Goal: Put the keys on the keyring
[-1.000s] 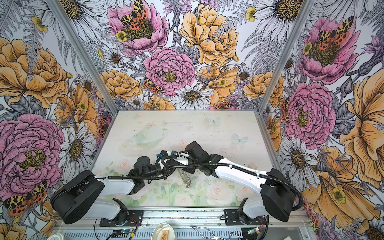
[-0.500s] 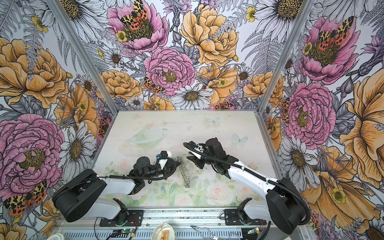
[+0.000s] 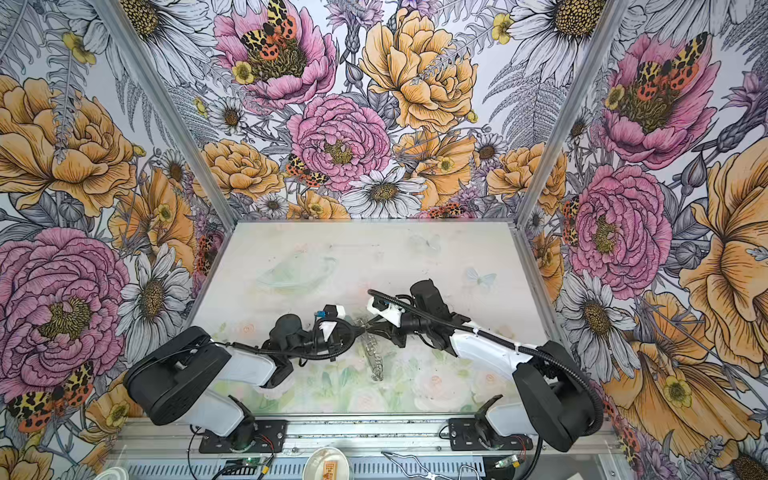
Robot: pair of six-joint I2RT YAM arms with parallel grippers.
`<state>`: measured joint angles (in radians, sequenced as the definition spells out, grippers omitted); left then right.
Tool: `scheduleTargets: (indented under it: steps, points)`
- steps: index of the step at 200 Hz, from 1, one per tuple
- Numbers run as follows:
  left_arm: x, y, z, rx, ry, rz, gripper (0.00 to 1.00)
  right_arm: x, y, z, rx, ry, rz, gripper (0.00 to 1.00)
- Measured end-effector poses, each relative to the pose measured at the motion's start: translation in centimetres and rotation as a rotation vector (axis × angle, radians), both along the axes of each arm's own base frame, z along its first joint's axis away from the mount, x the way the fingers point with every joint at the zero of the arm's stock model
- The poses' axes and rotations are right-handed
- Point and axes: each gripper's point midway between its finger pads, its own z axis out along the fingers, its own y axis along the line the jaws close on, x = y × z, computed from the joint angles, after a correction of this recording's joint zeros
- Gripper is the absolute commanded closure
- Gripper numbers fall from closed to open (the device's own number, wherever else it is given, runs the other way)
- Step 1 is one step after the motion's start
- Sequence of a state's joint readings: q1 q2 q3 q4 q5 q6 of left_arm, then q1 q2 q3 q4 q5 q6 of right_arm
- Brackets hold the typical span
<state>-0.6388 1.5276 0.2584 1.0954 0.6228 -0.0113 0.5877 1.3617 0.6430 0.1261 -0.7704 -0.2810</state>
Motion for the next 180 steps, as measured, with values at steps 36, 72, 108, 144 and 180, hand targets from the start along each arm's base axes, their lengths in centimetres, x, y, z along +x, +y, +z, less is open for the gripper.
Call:
scheduleTargets:
  steps: [36, 72, 108, 144, 180]
  points:
    - [-0.1, 0.0, 0.2, -0.007, -0.009, -0.005, 1.00, 0.2, 0.1, -0.6, -0.001, 0.012, 0.003, 0.86]
    - [-0.3, 0.0, 0.2, -0.009, -0.011, -0.012, 1.00, 0.1, 0.2, -0.5, 0.010, 0.021, 0.018, 0.93]
    - [-0.3, 0.0, 0.3, -0.009, -0.013, -0.015, 1.00, -0.1, 0.3, -0.6, 0.016, 0.029, 0.031, 0.96]
    - [-0.3, 0.0, 0.3, -0.009, -0.014, -0.014, 0.93, -0.1, 0.3, -0.6, 0.015, 0.028, 0.030, 1.00]
    - [-0.1, 0.2, 0.6, -0.012, -0.035, 0.002, 0.74, 0.9, 0.2, -0.7, -0.050, 0.044, -0.025, 1.00]
